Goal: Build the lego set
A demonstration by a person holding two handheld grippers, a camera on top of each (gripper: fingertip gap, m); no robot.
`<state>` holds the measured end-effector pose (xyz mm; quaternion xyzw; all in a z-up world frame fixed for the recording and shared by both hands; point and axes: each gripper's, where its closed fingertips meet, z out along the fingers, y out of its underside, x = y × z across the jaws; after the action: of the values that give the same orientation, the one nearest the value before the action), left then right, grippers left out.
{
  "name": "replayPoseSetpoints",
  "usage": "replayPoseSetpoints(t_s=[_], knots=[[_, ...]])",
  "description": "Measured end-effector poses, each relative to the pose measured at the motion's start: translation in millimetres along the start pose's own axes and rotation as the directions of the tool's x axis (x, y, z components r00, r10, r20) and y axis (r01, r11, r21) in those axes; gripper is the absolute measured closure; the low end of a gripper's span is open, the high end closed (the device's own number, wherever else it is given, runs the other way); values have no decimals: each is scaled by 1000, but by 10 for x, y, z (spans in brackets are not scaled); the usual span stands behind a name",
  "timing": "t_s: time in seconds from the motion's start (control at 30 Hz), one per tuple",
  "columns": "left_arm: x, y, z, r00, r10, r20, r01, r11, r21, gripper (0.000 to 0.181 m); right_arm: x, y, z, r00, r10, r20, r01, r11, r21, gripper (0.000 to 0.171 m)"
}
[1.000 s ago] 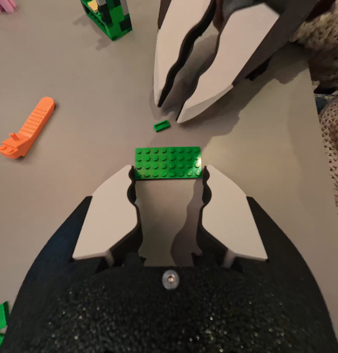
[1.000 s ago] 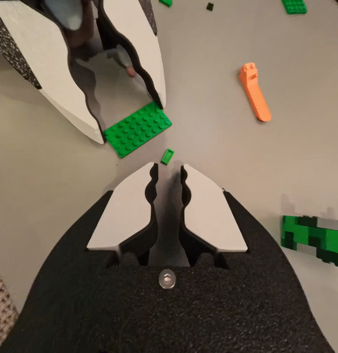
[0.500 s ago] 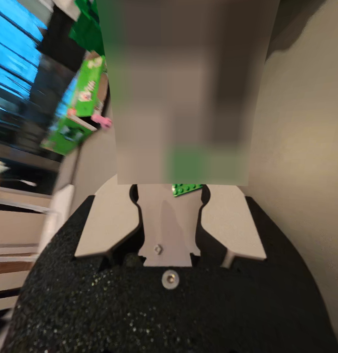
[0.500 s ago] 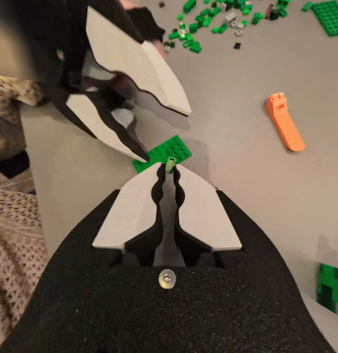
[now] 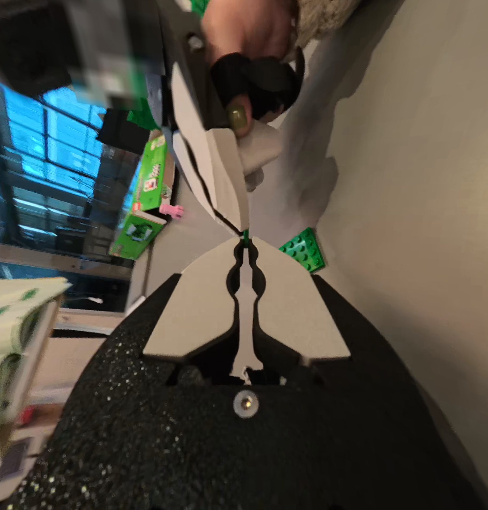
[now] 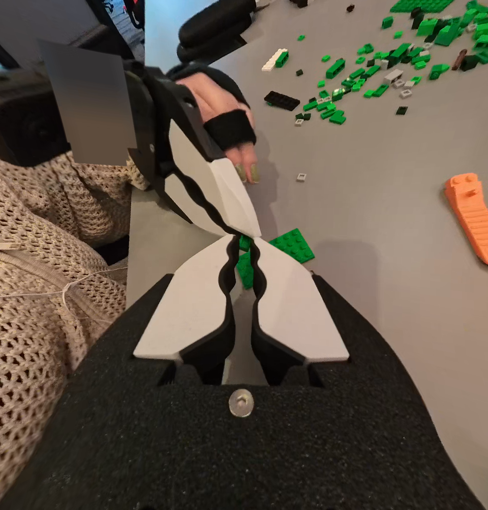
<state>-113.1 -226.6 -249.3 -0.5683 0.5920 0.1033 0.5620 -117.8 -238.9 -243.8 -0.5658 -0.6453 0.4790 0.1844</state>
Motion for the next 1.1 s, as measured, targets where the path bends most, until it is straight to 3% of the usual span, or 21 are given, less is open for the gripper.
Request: replayPoseSetpoints(t_s=[0.1,0.17,0.23,0.33,0.53,0.87,0.97,1.1], knots=[[-28,0,-13,941,-320,-108,320,947,-16,179,39,-86,-64,962,-255,-94,260,965,43,141],[-29,-75,-53,793,-560,-240,574,819,-13,179,9,-87,-93,856,-491,-163,498,867,3,144],[-13,-110,-99,628,-697,-348,728,684,-56,179,-22,-54,-94,684,-698,-211,699,711,-85,146],[109,-137,-135,436,-774,-459,816,555,-160,179,-85,-62,-76,444,-864,-239,860,485,-156,149],[299,-150,-136,262,-814,-518,839,457,-294,179,-140,53,4,316,-938,-143,916,341,-212,158],[457,-150,-155,192,-814,-548,813,445,-376,179,-178,235,82,270,-962,-44,932,273,-237,153],[466,-153,-161,184,-813,-552,813,442,-380,179,-188,265,103,244,-969,-28,935,243,-258,164],[446,-145,-123,241,-804,-544,814,473,-338,179,-146,265,75,306,-952,-31,915,302,-268,164]])
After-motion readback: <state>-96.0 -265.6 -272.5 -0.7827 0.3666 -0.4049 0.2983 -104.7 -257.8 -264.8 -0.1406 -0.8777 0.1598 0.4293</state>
